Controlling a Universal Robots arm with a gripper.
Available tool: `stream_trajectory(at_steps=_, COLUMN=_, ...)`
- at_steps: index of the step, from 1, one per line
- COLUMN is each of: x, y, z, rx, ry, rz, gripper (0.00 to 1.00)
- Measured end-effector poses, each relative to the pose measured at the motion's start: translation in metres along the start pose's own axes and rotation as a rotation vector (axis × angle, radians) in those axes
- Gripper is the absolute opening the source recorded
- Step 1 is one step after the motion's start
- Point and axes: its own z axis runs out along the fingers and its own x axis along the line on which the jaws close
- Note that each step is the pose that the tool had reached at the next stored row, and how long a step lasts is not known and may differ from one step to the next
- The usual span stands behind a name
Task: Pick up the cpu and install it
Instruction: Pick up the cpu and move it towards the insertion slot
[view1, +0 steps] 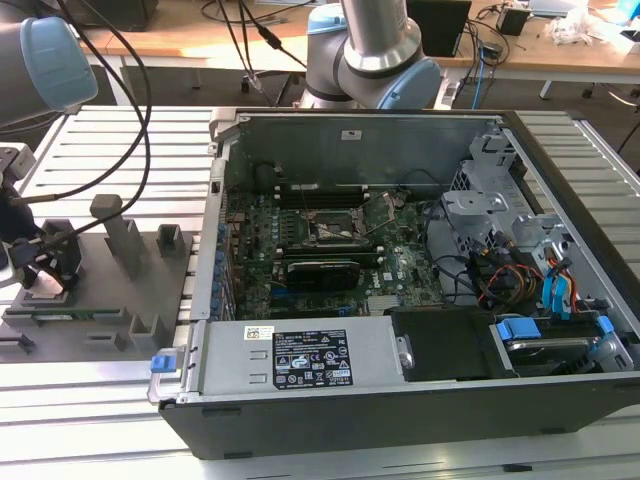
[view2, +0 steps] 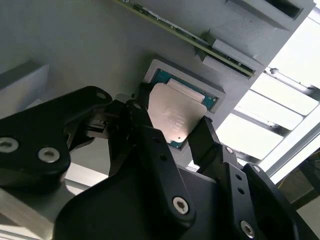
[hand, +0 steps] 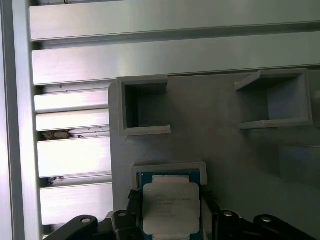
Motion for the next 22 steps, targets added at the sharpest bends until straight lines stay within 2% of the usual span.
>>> stream_trajectory(at_steps=7, x=0.0, y=0.0, z=-0.0002, rx=0.0, ry=-0.0001, rz=-0.001, gripper=0.55)
stream_trajectory(at_steps=11, x=-0.0002, y=0.0004, z=-0.0088, rx=-0.0001, ry=0.0003, rz=-0.007, gripper=0.55)
stream_trajectory(at_steps=18, x=-0.0006, y=0.0005, z=-0.0104, rx=-0.0008, ry=0.002, rz=-0.041, gripper=0.55)
stream_trajectory(at_steps=19, x=-0.0008, y=0.0007, z=-0.0138, rx=-0.001, ry=0.0022, rz=-0.049, gripper=0.55)
stream_trajectory(at_steps=20, x=-0.0011, y=0.0025, z=-0.0311, rx=-0.0011, ry=0.0022, rz=-0.049, gripper=0.55)
stream_trajectory(at_steps=21, x=-0.0013, y=0.0029, z=-0.0389, rx=-0.0011, ry=0.0022, rz=-0.049, gripper=0.55)
stream_trajectory(at_steps=22, x=-0.0013, y=0.0031, z=-0.0408, rx=-0.001, ry=0.0022, rz=-0.049, gripper=0.55)
